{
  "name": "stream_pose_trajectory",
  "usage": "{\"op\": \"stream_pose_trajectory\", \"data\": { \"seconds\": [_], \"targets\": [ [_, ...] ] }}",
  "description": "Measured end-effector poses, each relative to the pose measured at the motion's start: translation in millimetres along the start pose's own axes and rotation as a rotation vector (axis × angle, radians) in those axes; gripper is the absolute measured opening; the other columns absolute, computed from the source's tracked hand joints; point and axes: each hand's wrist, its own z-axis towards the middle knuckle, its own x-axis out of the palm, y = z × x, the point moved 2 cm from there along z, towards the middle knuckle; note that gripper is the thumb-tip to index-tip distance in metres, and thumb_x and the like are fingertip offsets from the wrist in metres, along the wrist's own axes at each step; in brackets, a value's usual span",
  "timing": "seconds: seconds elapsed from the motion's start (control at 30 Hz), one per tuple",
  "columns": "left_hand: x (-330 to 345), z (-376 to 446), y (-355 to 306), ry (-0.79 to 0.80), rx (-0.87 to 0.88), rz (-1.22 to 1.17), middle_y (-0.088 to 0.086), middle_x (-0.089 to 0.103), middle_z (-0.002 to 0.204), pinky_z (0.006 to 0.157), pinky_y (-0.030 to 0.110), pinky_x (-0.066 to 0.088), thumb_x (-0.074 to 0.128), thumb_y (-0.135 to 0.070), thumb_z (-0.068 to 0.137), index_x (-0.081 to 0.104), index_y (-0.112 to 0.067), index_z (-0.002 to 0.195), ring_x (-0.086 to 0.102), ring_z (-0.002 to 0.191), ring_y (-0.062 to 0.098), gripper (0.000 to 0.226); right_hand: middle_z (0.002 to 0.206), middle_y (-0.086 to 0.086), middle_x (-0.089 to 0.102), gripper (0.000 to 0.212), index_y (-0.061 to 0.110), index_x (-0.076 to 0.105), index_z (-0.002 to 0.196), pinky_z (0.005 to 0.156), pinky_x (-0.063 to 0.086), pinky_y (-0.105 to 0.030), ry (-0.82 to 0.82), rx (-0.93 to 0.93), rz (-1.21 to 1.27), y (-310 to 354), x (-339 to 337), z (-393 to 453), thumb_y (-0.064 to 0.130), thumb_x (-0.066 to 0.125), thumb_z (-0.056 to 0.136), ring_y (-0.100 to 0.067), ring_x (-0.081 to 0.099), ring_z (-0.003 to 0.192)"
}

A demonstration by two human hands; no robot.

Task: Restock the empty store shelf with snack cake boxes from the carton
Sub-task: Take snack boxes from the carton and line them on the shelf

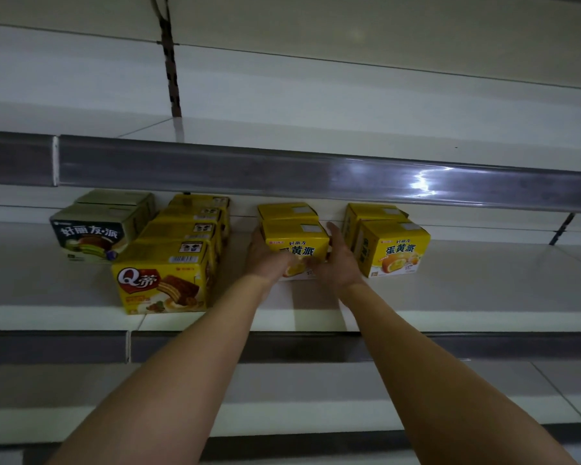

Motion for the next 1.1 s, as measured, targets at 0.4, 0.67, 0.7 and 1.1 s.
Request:
{"op": "stream_pose_trajectory", "data": {
  "seconds": [0.4, 0.67, 0.7, 1.1],
  "targets": [
    [-6, 22, 5, -0.160, 0.068, -0.010, 0.001, 0.068, 0.107, 0.072, 0.027, 0.052, 0.066, -0.005, 0.075, 0.058, -0.022, 0.122, 0.065, 0.098, 0.022, 0.050, 0.113, -0.012, 0.067, 0.060, 0.014, 0.057, 0.117, 0.085, 0.055, -0.033, 0.328, -0.004, 0.360, 19, 18, 29, -0.021, 0.068, 0.069, -0.016, 0.066, 0.097],
    [-8, 33, 7, -0.321, 0.058, -0.030, 0.002, 0.062, 0.112, 0.091, 0.040, 0.050, 0.058, -0.006, 0.067, 0.041, -0.036, 0.113, 0.060, 0.101, 0.024, 0.057, 0.121, -0.009, 0.063, 0.074, 0.011, 0.046, 0.134, 0.090, 0.054, -0.046, 0.208, 0.031, 0.368, 10, 40, 43, -0.015, 0.068, 0.068, -0.026, 0.062, 0.109],
    [-7, 25, 0, -0.323, 0.067, -0.060, 0.006, 0.061, 0.116, 0.089, 0.035, 0.048, 0.055, 0.002, 0.073, 0.042, -0.028, 0.123, 0.059, 0.103, 0.024, 0.059, 0.122, -0.010, 0.063, 0.077, 0.013, 0.045, 0.134, 0.092, 0.052, -0.051, 0.196, 0.040, 0.367, 7, 43, 43, -0.012, 0.069, 0.066, -0.026, 0.062, 0.110],
    [21, -40, -10, -0.619, 0.296, 0.114, 0.014, 0.047, 0.127, 0.097, 0.033, 0.036, 0.060, 0.012, 0.070, 0.047, -0.004, 0.127, 0.045, 0.118, 0.029, 0.061, 0.100, -0.013, 0.063, 0.041, 0.003, 0.060, 0.110, 0.074, 0.042, -0.038, -0.591, -0.233, -0.084, 24, -4, -9, 0.003, 0.051, 0.071, -0.033, 0.058, 0.094]
  ]
}}
